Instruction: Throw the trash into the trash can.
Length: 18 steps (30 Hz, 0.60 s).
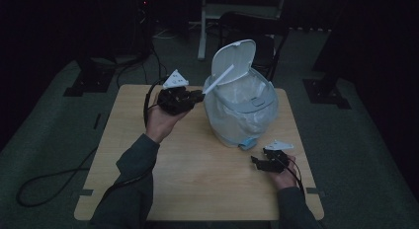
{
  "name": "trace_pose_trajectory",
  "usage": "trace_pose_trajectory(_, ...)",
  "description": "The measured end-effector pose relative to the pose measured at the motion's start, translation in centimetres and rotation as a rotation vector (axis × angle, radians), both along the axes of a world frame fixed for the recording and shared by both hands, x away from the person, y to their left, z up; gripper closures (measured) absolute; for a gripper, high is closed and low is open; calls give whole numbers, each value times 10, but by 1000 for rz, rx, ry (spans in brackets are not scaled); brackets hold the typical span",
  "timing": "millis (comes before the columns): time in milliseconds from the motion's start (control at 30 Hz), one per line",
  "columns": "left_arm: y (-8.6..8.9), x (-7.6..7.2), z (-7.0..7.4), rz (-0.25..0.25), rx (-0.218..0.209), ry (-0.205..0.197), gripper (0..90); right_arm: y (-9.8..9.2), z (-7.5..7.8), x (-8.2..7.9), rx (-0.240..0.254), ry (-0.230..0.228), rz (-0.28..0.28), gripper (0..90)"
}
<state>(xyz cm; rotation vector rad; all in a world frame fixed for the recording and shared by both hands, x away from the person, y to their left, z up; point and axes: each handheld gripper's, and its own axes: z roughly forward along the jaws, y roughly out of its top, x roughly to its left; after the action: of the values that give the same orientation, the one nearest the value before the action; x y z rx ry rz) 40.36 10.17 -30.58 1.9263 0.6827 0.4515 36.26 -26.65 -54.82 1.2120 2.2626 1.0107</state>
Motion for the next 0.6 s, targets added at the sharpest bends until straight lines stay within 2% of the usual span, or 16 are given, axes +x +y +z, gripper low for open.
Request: trace_pose_trajectory(600, -21, 14, 9, -25, 19, 5, 800, 0, 0, 0, 0, 0, 0, 311)
